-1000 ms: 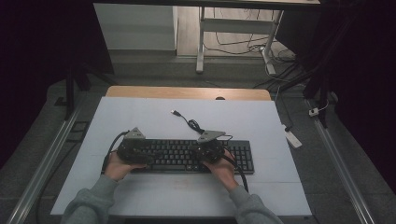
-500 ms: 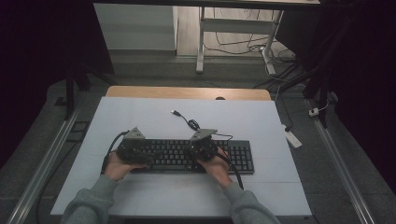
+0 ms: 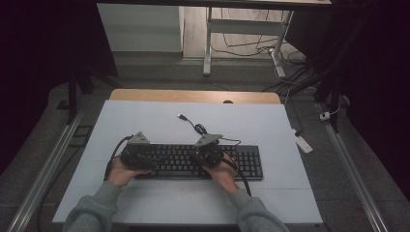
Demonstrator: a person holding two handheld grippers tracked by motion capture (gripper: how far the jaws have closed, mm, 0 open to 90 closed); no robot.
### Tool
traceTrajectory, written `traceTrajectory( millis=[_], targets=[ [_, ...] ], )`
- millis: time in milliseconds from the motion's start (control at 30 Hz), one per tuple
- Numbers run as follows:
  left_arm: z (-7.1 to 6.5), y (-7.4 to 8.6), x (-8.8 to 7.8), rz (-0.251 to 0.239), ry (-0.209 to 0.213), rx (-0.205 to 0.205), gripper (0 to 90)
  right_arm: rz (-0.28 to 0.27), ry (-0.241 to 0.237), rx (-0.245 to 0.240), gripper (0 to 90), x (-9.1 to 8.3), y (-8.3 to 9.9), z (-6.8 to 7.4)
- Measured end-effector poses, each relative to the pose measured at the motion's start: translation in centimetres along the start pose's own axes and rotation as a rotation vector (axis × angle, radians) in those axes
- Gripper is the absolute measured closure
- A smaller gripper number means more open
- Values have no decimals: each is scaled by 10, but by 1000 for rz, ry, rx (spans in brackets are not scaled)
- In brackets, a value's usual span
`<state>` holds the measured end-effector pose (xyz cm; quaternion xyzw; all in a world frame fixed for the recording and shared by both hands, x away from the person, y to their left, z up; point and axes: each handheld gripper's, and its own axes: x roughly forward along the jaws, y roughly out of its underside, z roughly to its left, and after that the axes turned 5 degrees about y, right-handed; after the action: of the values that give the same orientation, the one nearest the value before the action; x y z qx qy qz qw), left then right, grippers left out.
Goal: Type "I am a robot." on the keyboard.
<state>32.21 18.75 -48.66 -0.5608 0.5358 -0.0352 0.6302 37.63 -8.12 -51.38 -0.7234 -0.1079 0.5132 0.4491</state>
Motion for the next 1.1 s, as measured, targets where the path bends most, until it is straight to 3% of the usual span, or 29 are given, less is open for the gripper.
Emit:
traceTrajectory(
  millis=[233, 433, 600, 1100],
  targets=[
    [1, 0, -1, -4, -7, -6, 331, -53, -10, 13, 881, -21, 2, 0],
    [1, 1, -1, -5, -12, -9, 331, -73, 4, 41, 676, -39, 14, -2],
    [3, 1, -1, -1, -18, -13, 331, -79, 15, 50, 585, -48, 23, -6],
    [5, 3, 0, 7, -28, -21, 345, -88, 6, 50, 543, -52, 28, -7]
  ],
)
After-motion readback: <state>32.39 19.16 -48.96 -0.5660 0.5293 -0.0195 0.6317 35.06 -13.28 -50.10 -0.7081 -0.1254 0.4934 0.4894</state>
